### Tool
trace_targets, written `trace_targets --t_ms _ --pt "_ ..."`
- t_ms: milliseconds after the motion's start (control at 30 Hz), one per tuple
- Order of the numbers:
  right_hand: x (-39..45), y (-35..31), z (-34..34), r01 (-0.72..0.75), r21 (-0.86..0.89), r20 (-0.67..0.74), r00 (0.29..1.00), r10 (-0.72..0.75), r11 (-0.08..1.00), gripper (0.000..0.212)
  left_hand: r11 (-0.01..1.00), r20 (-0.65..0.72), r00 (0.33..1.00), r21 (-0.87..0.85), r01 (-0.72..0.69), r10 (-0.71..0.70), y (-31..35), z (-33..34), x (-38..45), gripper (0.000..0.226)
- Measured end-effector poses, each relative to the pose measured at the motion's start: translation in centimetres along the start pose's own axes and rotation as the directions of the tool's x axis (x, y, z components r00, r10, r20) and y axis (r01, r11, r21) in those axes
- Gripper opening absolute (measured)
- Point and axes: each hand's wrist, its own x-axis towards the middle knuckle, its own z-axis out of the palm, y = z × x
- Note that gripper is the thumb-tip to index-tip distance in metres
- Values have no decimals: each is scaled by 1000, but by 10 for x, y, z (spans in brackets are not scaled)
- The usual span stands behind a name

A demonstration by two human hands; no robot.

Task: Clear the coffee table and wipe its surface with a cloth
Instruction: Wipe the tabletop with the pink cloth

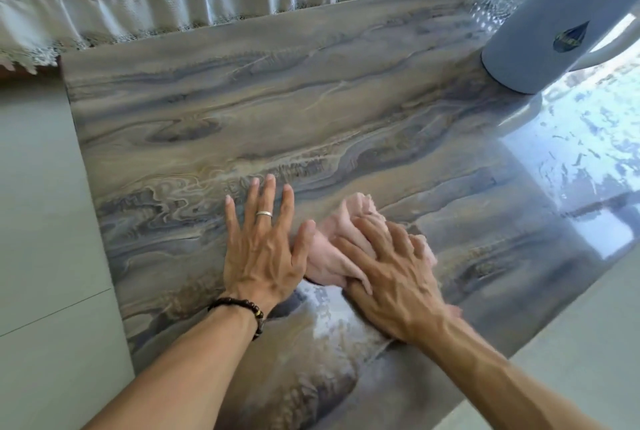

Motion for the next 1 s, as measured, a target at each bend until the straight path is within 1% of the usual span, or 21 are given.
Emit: trace_targets --t_ms 33,67,133,200,233,300,367,400,433,467,533,567,600,667,700,767,800,867,933,967,1000 --pt "-7 19 -2 -8 -38 19 1000 9 999 62 1000 -29 999 -2 -29 29 4 -2 -4 75" --pt "-6 34 -5 -101 -45 6 995 102 994 64 999 -56 997 -3 -52 51 8 -4 -9 73" --pt "12 43 -7 -395 46 -47 917 397 917 58 998 -83 995 -23 -52 50 19 -7 -25 71" --pt "22 16 -2 -524 132 -67 842 535 842 45 999 -64 998 -37 22 -24 30 -2 -49 71" --pt "17 2 1 -475 134 -82 870 487 870 43 997 -46 996 -35 69 -71 37 1 -62 73" --pt "-12 -9 4 -238 106 -97 964 248 965 44 990 -6 990 -20 143 -143 52 5 -82 75" --pt "-49 12 -3 0 67 -59 998 4 998 48 983 7 983 22 184 -184 65 5 -100 75" --pt "-56 30 -6 59 13 -42 997 -59 998 48 979 11 979 45 201 -202 69 6 -108 76" --pt "-51 45 -9 29 -20 -27 999 -29 999 49 975 24 976 64 214 -216 68 6 -114 77" --pt "-40 54 -13 -91 -26 -39 995 90 996 49 971 32 974 87 221 -225 70 7 -122 77" --pt "-19 44 -11 -372 61 -50 925 376 926 46 965 38 972 139 223 -230 71 12 -137 76" --pt "-13 29 -9 -420 96 -68 902 427 902 44 964 39 973 150 218 -226 69 15 -138 76" --pt "-16 15 -5 -378 115 -85 918 388 919 42 966 36 975 148 214 -221 69 17 -138 76" --pt "-45 -4 4 -65 100 -70 995 72 993 43 969 32 976 136 208 -214 68 18 -139 76" --pt "-67 -1 5 102 77 -47 994 -98 992 44 969 33 976 134 209 -215 68 17 -139 77" --pt "-86 30 -2 243 29 -4 970 -243 970 46 969 37 975 129 211 -218 68 15 -140 79" --pt "-79 47 -4 206 -7 0 979 -206 979 48 969 43 975 128 212 -219 69 15 -139 81" --pt "-50 61 -13 -101 11 -21 995 102 995 46 970 39 975 118 214 -220 70 15 -139 84" --pt "-36 38 -9 -334 60 -33 941 337 941 41 972 3 976 84 219 -220 70 17 -138 87" --pt "-40 17 -4 -319 63 -43 946 322 946 43 976 -23 977 51 214 -213 69 17 -137 87" --pt "-53 -4 3 -212 66 -55 975 216 975 46 979 -55 978 6 203 -202 68 14 -140 86"
